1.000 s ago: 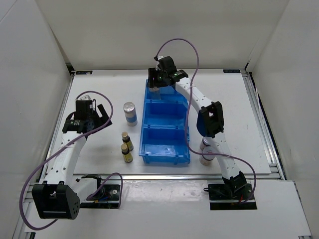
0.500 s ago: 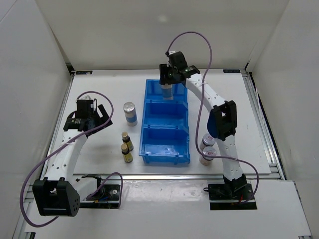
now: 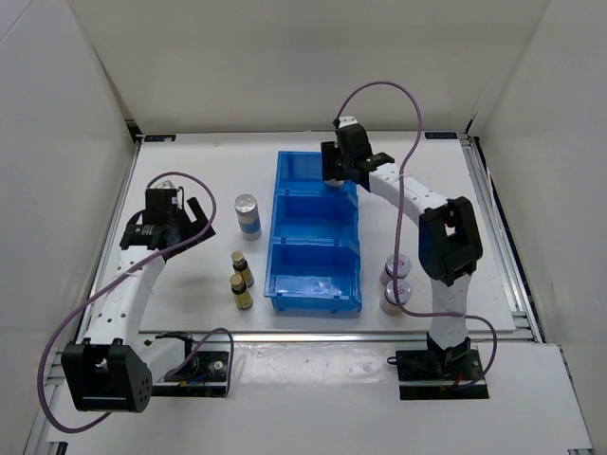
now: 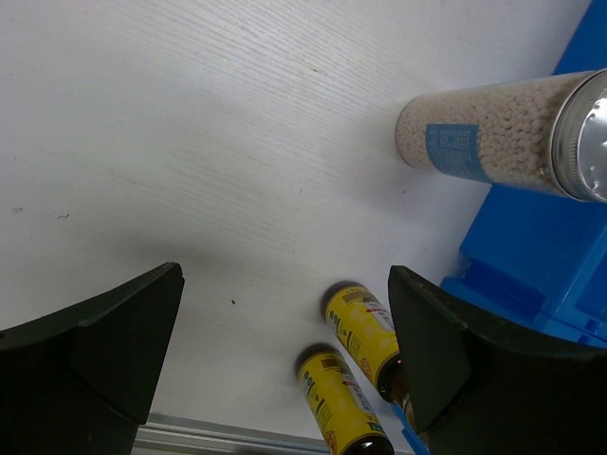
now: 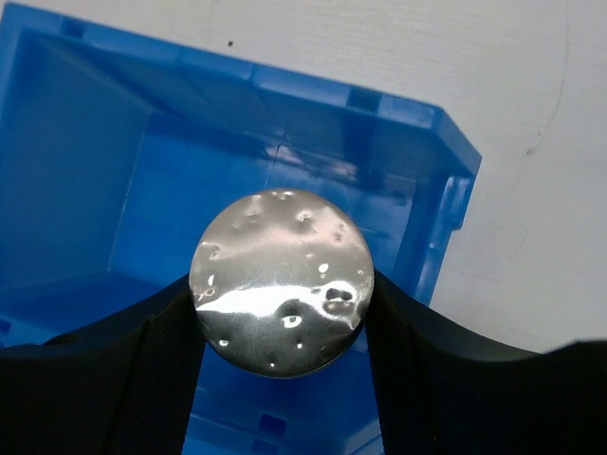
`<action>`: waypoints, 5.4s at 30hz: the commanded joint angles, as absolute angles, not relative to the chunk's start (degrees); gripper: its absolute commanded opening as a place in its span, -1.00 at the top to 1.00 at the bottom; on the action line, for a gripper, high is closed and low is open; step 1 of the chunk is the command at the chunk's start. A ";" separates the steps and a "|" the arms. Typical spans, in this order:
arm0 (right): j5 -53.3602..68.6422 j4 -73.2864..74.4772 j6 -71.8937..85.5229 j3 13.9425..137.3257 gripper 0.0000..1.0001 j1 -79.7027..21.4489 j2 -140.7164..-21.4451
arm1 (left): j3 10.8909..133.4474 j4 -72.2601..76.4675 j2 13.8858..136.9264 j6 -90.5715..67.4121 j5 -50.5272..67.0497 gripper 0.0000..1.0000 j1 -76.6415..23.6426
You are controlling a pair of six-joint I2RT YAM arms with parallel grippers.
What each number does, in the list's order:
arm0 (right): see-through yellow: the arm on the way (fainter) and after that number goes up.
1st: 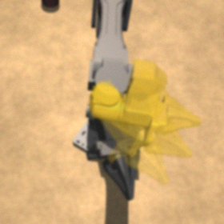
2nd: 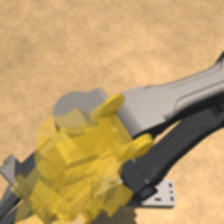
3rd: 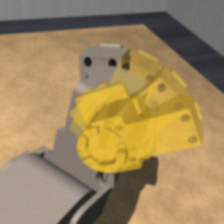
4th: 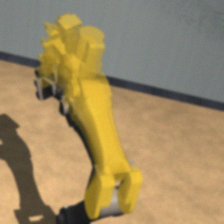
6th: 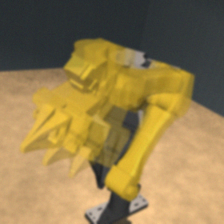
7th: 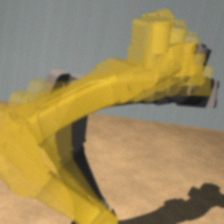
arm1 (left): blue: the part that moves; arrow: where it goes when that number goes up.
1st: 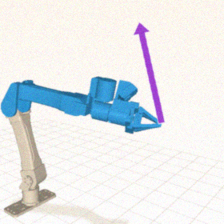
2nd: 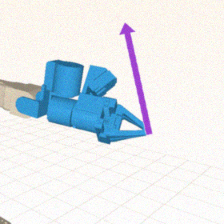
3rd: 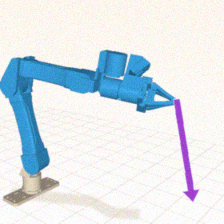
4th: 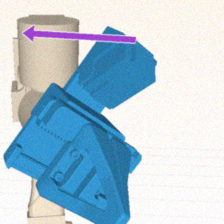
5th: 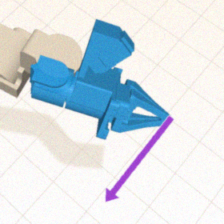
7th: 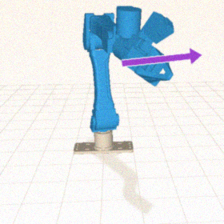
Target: Organize the condiment bottles
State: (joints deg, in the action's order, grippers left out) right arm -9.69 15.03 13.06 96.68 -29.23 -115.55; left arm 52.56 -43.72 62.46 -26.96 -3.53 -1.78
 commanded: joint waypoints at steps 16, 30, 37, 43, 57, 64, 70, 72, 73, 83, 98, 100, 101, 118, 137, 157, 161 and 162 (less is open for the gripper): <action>-10.46 12.48 11.95 84.56 1.00 -29.79 -101.87 | 54.49 -43.95 62.23 -27.15 -3.25 -0.99 -2.02; -10.99 13.01 9.50 88.07 1.00 -30.32 -104.41 | 55.02 -43.95 64.34 -37.97 -1.24 -0.99 -2.02; -12.13 21.07 9.40 96.31 0.12 -30.32 -107.14 | 58.43 -41.57 65.39 -33.14 -0.44 -0.99 -1.49; -13.36 27.86 14.75 99.84 -0.43 -30.32 -107.14 | 63.01 -39.91 66.53 -29.00 -0.97 -0.99 -1.49; -17.22 30.32 14.94 98.79 -0.96 -30.32 -100.64 | 66.80 -34.39 71.71 -22.69 7.89 -0.99 -0.97; -15.65 32.96 17.93 98.79 -0.99 -30.32 -96.15 | 68.81 -28.83 75.58 -17.93 18.63 -0.99 -2.37; -14.33 34.28 19.07 93.88 -0.99 -30.32 -90.89 | 75.21 -31.19 82.78 -15.39 16.27 -0.99 -7.29; -14.33 34.80 19.60 90.90 -0.99 -30.32 -89.48 | 77.86 -33.65 86.55 -13.72 14.08 -0.99 -8.08; -14.33 34.80 20.21 89.92 -0.99 -30.32 -88.17 | 79.61 -33.66 87.44 -13.10 12.84 -0.99 -8.09; -14.33 35.95 20.74 84.90 -0.99 -29.27 -84.99 | 78.84 -36.30 90.09 -10.81 8.79 -0.99 -11.59; -8.00 36.56 21.36 84.81 -0.99 -26.63 -86.04 | 77.61 -39.46 93.26 -9.40 -0.79 -0.99 -19.34; -7.47 36.56 21.36 84.29 -0.99 -26.11 -86.04 | 75.77 -39.46 92.72 -9.40 -0.79 -0.99 -18.72; -6.95 36.56 21.36 84.29 -0.99 -26.10 -86.04 | 75.24 -39.46 92.12 -9.40 -0.79 -0.99 -18.72; -5.10 38.14 21.36 82.71 -0.99 -25.05 -85.00 | 93.94 -38.94 95.00 -7.29 -10.19 0.62 -18.72; -5.71 40.78 20.83 77.88 -0.99 -21.80 -79.64 | 121.65 -41.57 109.86 -10.55 -2.82 0.77 -26.27; -11.69 51.94 19.78 74.71 -0.99 -21.27 -76.03 | 119.70 -42.71 123.83 -12.57 -3.87 0.67 -28.83; -11.69 51.94 19.78 73.57 -0.99 -21.27 -74.62 | 119.71 -42.71 125.59 -11.51 -4.75 0.26 -28.83; -11.69 51.94 19.78 73.56 -0.99 -21.27 -74.62 | 119.71 -42.71 125.60 -11.51 -4.75 0.12 -28.83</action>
